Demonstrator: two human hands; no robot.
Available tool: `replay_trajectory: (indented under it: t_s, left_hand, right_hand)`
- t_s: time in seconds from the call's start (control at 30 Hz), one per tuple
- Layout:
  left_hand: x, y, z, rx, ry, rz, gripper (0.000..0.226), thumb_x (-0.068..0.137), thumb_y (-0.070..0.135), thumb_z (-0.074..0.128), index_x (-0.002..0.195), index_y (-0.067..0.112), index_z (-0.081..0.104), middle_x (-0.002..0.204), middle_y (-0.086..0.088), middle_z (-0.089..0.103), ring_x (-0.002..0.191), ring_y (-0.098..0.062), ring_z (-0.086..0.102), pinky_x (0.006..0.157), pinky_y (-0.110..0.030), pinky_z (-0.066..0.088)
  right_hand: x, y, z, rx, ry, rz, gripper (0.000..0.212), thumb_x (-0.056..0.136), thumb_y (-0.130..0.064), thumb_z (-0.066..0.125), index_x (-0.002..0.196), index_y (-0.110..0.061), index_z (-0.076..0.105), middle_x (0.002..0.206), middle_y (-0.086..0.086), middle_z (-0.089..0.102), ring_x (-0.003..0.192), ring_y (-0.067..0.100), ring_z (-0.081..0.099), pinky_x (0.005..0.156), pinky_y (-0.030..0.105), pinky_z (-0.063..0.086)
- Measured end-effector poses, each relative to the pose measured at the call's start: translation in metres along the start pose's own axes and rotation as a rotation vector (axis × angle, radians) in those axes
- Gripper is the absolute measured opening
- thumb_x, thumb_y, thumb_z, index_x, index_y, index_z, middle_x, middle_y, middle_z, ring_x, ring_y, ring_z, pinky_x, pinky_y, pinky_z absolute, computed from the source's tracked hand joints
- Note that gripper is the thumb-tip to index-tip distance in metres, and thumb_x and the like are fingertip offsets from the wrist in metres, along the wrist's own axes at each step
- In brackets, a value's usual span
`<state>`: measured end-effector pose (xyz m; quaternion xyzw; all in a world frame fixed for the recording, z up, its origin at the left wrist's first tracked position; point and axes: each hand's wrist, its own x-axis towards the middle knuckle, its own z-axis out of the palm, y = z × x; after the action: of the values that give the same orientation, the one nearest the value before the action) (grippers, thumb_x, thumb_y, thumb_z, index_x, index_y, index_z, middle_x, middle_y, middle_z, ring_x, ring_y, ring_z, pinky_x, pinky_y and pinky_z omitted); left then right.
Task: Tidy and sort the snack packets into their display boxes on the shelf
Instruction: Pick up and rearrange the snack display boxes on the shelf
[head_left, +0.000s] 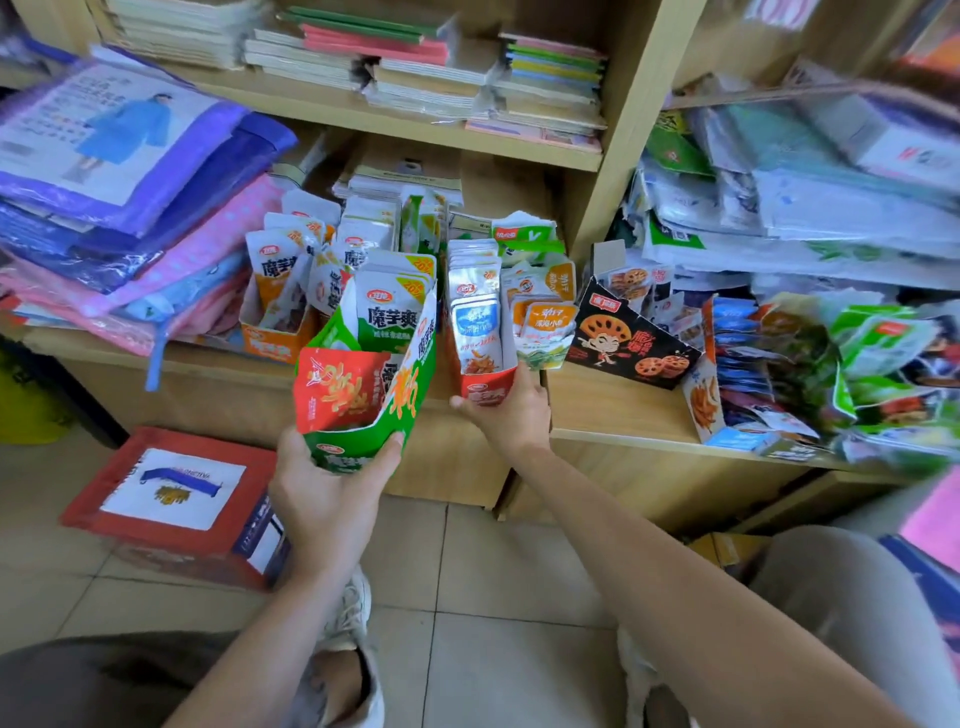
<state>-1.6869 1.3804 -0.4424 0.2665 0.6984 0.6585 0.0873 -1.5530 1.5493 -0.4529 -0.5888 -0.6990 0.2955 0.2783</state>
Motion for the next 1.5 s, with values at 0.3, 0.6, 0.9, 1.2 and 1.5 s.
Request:
replay_trajectory:
  t_s: [0.3,0.6,0.9,1.2,1.5]
  left_hand:
    - [-0.005,0.002,0.017,0.068,-0.021,0.040,0.057,0.057,0.032,0.098,0.100,0.024,0.060,0.091,0.003,0.071,0.086,-0.021,0.070,0.075,-0.039,0.056]
    - [-0.004,0.012,0.027,0.095,0.039,0.049,0.055,0.057,0.032,0.098,0.092,0.020,0.057,0.086,0.002,0.068,0.080,-0.021,0.067,0.075,-0.043,0.057]
    - [-0.003,0.012,0.026,0.100,0.042,0.073,0.054,0.059,0.027,0.098,0.093,0.021,0.055,0.088,0.002,0.067,0.083,-0.021,0.066,0.077,-0.045,0.057]
    - [-0.005,0.013,0.024,0.090,0.022,0.104,0.053,0.061,0.026,0.097,0.098,0.019,0.059,0.092,0.000,0.068,0.085,-0.019,0.066,0.077,-0.039,0.055]
    - [-0.001,0.001,0.022,0.069,0.014,0.063,0.060,0.055,0.050,0.090,0.098,0.027,0.056,0.095,-0.001,0.071,0.087,-0.024,0.070,0.076,-0.049,0.058]
  right_hand:
    - [0.041,0.081,-0.147,-0.285,0.403,-0.127,0.054,0.085,-0.029,0.076,0.131,-0.008,0.057,0.127,0.012,0.061,0.120,0.033,0.052,0.099,0.044,0.044]
    - [0.072,0.097,-0.162,-0.542,0.368,-0.163,0.035,0.085,-0.015,0.071,0.115,-0.010,0.054,0.114,0.012,0.058,0.108,0.035,0.055,0.092,0.051,0.037]
    - [0.046,0.081,-0.143,-0.522,0.504,-0.389,0.018,0.078,-0.009,0.078,0.092,-0.011,0.068,0.085,0.004,0.068,0.069,0.029,0.063,0.052,0.024,0.033]
    - [0.050,0.082,-0.145,-0.506,0.536,-0.322,0.015,0.080,-0.011,0.076,0.094,-0.008,0.069,0.088,0.009,0.067,0.073,0.032,0.064,0.052,0.031,0.044]
    - [0.019,0.105,-0.155,-0.367,0.481,-0.410,0.047,0.080,-0.025,0.082,0.121,-0.008,0.066,0.113,0.006,0.068,0.109,0.027,0.054,0.093,0.035,0.046]
